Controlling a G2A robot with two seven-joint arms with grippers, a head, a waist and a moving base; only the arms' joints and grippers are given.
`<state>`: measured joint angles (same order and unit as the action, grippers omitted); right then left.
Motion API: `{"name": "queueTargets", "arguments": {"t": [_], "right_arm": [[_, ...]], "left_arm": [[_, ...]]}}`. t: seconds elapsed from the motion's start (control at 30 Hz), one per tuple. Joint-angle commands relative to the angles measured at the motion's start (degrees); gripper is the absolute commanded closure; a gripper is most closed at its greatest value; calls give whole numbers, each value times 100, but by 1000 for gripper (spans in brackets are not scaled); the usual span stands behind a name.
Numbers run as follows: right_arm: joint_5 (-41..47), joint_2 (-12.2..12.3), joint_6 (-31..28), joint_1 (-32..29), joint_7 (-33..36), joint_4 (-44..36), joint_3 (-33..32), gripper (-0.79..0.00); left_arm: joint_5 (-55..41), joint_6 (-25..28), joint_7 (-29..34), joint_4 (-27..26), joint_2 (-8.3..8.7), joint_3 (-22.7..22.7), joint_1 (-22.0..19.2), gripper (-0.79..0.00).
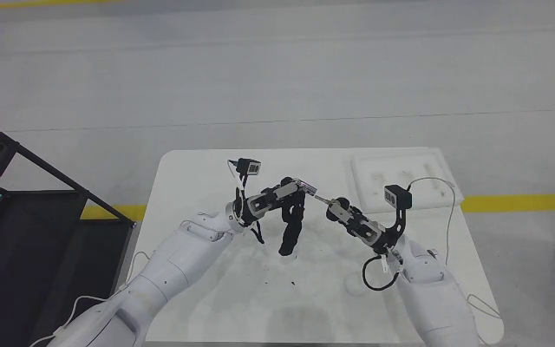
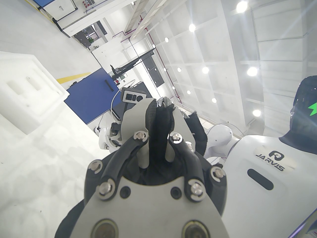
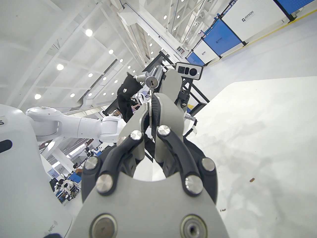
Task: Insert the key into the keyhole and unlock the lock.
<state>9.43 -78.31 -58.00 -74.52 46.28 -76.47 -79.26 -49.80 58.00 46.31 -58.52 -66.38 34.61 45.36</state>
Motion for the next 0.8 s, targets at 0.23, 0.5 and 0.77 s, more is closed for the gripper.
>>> {"name": "queueTargets", "arguments": {"t": [0.23,0.5,0.77], "right_arm": [[0,0,0,0,0,0,0,0],[0,0,0,0,0,0,0,0],[-316,80,247,-93,-358,-288,-137,0]], "left_arm": [[0,0,0,0,0,0,0,0],[0,0,0,0,0,0,0,0],[0,0,0,0,0,0,0,0]]}}
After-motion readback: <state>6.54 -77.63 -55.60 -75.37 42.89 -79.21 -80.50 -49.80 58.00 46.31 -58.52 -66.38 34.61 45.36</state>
